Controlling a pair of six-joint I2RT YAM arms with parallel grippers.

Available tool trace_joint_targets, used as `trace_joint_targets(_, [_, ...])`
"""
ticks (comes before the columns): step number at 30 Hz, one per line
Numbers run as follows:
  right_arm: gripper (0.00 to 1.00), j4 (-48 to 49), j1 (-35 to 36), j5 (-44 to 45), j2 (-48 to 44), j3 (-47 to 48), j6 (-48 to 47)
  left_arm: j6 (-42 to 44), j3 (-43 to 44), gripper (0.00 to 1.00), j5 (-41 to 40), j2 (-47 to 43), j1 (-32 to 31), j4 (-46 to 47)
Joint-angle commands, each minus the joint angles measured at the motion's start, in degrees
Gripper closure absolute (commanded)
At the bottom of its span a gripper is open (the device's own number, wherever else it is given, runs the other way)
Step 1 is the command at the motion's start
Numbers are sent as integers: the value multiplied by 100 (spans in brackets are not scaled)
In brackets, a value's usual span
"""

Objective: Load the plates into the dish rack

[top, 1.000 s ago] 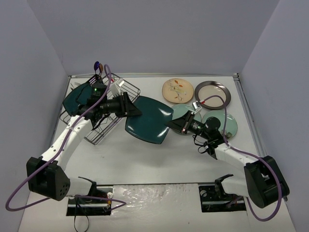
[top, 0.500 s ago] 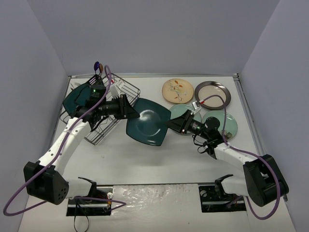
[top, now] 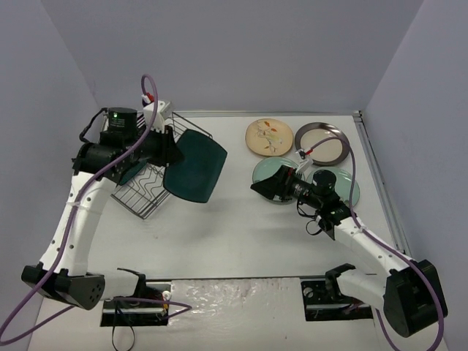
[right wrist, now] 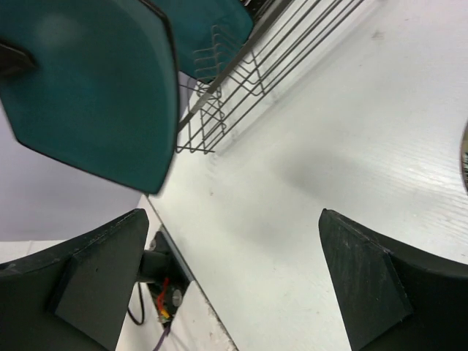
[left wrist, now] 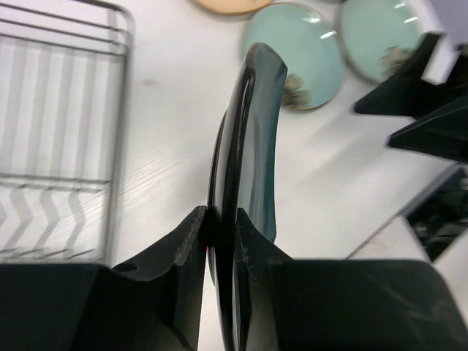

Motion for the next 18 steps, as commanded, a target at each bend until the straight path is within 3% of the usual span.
trace_joint_targets(1, [0,-622,-46,322,-318,342,-757,1751,1281,100,-1452,-30,193,-918])
trace_joint_targets(5, [0,-695,-53,316,-421,333,-789,2525,2222,100,-2178,458,198,-1743])
trace_joint_targets(10, [0,-776,-60,336,-631,318,-887,3419,2809,100,-3484,924,258,-2030])
trace_joint_targets(14, [0,-856,-62,292,-632,285,-901,3884,2913,100,-3707,1126,634,-1881])
trace_joint_targets(18, [0,-909,-62,152,-539,259,-879,4278,2922,100,-3378,1320,1177,-1505])
